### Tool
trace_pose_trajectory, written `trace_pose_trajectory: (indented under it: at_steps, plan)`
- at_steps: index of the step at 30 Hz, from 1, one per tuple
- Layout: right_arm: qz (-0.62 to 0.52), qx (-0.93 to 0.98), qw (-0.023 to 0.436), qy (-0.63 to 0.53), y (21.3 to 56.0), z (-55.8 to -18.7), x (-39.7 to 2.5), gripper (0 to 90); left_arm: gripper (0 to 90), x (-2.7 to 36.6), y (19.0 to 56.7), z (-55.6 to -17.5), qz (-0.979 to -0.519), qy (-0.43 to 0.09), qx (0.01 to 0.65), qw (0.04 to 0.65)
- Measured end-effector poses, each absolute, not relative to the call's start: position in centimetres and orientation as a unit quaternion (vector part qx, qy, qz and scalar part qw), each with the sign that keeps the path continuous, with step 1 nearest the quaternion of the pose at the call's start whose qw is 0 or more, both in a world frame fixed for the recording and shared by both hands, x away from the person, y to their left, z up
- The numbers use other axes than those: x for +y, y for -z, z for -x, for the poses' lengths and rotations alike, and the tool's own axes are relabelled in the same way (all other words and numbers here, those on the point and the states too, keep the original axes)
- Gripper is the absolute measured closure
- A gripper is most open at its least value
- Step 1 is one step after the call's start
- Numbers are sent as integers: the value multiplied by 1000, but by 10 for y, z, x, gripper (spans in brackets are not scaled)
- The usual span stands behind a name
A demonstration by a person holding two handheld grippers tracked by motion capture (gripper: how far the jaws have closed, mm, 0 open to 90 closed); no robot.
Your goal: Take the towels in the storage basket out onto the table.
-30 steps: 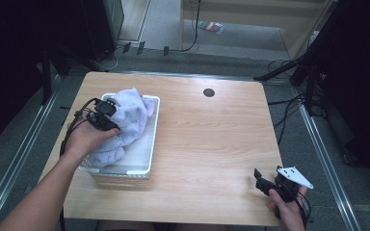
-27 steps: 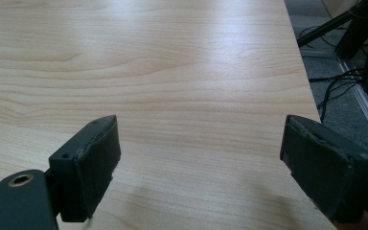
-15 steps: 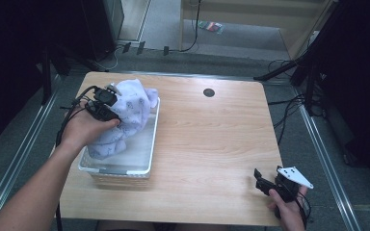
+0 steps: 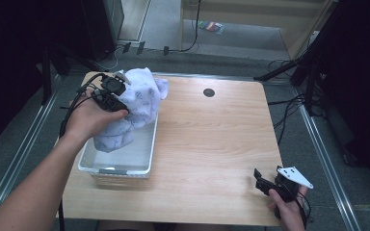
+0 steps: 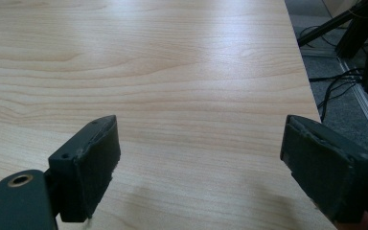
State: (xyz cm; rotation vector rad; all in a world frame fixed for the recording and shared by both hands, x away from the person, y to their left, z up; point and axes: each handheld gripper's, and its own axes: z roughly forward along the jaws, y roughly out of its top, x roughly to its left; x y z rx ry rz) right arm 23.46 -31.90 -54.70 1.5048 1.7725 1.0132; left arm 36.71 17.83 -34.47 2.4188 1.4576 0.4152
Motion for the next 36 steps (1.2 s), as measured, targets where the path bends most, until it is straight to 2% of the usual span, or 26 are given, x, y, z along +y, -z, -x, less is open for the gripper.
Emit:
trace_pose_trajectory:
  at_steps: [36]
  plan:
    - [-572, 661, 300, -383, 547, -237, -319, 139, 601, 36, 334, -379, -874, -126, 436, 173]
